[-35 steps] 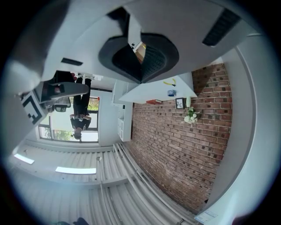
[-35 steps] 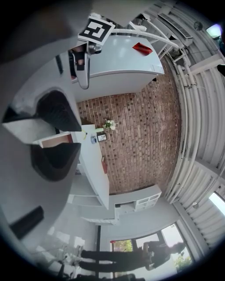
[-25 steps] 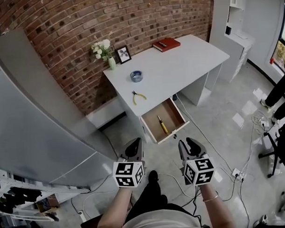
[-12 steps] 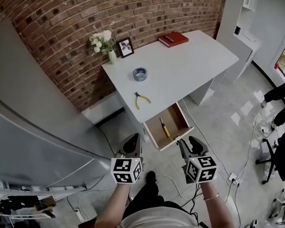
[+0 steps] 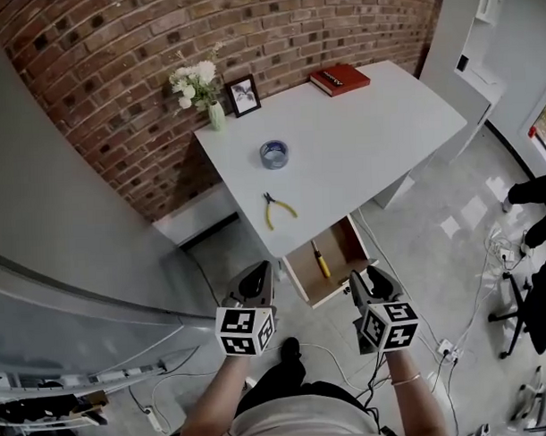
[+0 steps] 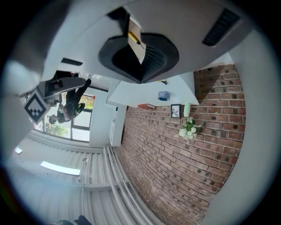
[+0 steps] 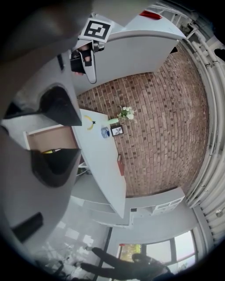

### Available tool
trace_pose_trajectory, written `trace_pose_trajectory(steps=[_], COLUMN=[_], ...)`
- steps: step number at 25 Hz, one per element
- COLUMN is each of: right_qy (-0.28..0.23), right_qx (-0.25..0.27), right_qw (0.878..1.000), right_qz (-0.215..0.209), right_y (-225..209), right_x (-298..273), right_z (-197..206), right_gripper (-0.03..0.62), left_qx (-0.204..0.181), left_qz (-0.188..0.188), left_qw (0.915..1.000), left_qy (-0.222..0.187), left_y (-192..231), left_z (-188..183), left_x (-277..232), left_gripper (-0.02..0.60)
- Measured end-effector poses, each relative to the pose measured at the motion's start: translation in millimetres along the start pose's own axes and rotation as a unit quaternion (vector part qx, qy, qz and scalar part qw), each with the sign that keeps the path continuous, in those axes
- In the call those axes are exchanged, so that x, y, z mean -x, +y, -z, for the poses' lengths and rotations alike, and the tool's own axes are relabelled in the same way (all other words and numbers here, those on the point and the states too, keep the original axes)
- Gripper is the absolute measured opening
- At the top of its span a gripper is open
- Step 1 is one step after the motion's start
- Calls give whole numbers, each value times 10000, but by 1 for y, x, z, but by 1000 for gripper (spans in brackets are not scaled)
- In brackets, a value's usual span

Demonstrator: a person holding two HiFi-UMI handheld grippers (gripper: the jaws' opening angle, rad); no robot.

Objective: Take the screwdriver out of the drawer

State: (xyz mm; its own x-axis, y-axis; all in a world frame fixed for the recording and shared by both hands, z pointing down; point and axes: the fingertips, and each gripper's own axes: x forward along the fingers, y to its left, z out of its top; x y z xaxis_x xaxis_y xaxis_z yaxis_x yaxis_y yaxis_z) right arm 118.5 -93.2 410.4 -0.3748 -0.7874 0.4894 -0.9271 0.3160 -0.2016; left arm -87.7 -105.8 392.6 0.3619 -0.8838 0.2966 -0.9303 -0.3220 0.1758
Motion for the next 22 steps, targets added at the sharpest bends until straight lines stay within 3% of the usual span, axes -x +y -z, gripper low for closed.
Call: trace_pose_trajectory(steps=[9,22], right_qy=[167,968], right_qx=[219,578], right_qw=[9996,9932], right_qz=[26,-299], right_y=[-7,-25], right_x=[-44,-102], right_z=[2,60], right_gripper=[147,147], left_qx=[80,174], left_qz=[-71,-616], left_qw=[9999,9976], left_qy=[4,270], left_y=[18,31], left_z=[1,34], left_x=[-16,-33], left_gripper=[-9,-9])
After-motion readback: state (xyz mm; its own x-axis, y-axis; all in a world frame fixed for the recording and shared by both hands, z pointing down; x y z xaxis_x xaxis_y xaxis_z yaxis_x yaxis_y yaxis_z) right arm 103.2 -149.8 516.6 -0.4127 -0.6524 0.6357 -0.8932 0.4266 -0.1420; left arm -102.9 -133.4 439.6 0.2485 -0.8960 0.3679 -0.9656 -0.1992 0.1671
